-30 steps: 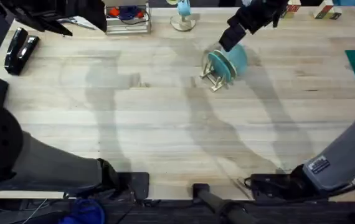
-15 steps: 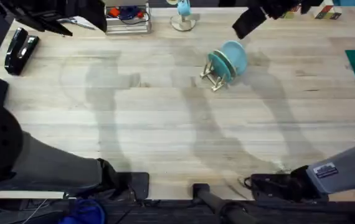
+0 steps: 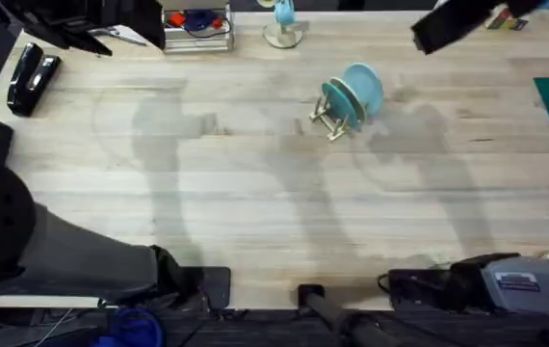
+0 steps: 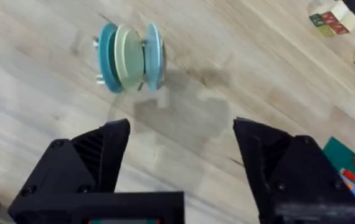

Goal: Pick up the plates from the table one by one and place each into a slot on the dish rack.

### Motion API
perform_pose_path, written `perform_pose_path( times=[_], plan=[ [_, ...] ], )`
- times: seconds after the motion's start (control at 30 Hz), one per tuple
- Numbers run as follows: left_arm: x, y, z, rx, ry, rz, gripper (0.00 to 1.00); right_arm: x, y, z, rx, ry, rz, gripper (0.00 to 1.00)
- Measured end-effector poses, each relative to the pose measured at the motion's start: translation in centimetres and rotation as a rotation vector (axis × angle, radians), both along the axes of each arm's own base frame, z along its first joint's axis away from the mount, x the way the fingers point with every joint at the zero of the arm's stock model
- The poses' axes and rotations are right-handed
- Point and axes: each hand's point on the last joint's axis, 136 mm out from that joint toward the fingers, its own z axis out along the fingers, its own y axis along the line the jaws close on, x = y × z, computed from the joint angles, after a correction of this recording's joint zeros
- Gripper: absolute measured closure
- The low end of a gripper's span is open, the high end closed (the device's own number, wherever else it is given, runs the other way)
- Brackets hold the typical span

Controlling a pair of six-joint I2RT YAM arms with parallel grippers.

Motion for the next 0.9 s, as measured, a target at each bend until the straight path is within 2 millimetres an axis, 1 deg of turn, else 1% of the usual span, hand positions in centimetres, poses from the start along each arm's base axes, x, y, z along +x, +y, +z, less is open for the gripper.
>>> perform_pose_path(
  times=[0.17, 0.4, 0.57, 0.9],
  plan=[
    [0.0, 0.0, 0.0, 0.000, 0.000, 0.000, 0.007, -3.2, -0.7, 2.0, -0.001, -0.028, 0.010, 0.007],
    [0.0, 0.0, 0.0, 0.000, 0.000, 0.000, 0.006, -7.5, -1.5, 3.8, -0.001, -0.052, 0.017, 0.007],
    [0.0, 0.0, 0.0, 0.000, 0.000, 0.000, 0.007, -9.1, -1.9, 5.1, 0.016, -0.099, 0.005, 0.007],
    [0.0, 0.0, 0.0, 0.000, 0.000, 0.000, 0.006, -12.7, -2.6, 6.0, 0.046, -0.120, -0.033, 0.007]
  ],
)
